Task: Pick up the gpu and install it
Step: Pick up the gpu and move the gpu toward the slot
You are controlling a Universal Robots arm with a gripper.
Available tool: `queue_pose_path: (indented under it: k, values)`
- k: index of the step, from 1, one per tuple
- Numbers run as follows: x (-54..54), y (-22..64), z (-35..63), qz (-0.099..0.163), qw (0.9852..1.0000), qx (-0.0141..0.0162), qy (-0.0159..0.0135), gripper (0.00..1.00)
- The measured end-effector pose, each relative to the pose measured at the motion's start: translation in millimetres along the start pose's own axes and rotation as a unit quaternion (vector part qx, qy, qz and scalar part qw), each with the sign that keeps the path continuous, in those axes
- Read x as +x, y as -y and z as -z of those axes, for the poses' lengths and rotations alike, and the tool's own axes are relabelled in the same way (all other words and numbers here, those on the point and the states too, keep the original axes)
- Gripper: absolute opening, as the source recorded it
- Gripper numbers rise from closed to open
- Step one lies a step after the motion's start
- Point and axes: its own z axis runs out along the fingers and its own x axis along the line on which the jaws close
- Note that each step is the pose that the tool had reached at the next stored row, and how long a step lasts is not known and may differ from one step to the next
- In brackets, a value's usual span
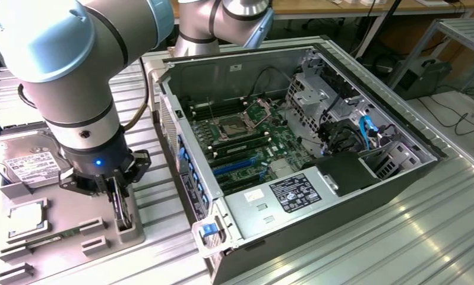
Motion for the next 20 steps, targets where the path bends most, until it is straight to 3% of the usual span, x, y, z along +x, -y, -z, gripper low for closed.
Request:
queue_pose_path:
  k: [20]
  values:
    - [-0.2, 0.0, 3.5, 0.000, 1.0000, 0.0002, -0.0002, 0.28]
